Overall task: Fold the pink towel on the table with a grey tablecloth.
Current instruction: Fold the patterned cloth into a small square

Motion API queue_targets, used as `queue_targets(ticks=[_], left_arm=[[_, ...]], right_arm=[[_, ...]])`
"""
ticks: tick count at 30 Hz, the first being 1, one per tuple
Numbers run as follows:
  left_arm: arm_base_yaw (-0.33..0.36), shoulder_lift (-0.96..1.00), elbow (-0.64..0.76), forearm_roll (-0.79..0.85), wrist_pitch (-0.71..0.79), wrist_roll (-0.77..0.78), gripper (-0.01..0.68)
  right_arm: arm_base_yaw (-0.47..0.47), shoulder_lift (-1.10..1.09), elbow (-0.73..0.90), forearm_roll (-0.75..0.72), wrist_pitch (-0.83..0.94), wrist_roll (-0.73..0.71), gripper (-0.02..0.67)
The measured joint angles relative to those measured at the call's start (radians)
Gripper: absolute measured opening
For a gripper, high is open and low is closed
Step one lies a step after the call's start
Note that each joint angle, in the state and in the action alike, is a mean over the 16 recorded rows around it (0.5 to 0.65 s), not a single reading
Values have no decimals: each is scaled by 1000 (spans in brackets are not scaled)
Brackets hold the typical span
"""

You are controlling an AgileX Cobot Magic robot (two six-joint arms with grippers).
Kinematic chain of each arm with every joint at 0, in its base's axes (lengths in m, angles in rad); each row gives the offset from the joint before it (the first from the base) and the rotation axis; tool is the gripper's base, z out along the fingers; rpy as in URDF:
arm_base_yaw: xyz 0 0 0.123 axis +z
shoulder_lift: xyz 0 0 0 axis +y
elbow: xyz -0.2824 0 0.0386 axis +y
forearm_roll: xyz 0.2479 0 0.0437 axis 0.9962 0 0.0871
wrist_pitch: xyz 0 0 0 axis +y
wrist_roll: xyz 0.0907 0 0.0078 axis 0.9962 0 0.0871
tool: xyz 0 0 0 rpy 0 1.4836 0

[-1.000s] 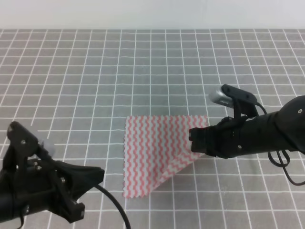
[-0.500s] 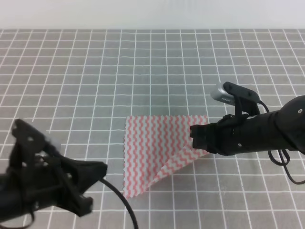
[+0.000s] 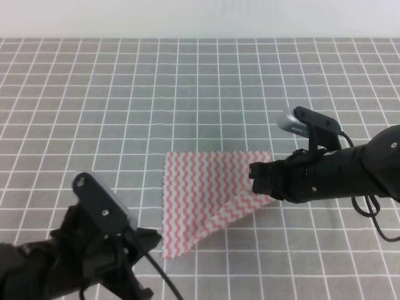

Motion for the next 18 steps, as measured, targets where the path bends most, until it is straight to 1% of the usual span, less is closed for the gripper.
queue_targets(ticks=[3, 7, 12, 18], left_arm=[[-5, 38, -20, 0, 8, 32, 65], [-6, 91, -50, -1, 27, 58, 131], [-6, 148, -85, -1, 34, 76, 231], [-6, 185, -103, -1, 20, 105, 309]], right_arm=[[0, -1, -2, 7, -6, 0, -15], [0, -1, -7, 16, -14, 0, -15], [0, 5, -20, 25, -21, 0, -15], [0, 25, -42, 27, -23, 0, -15]])
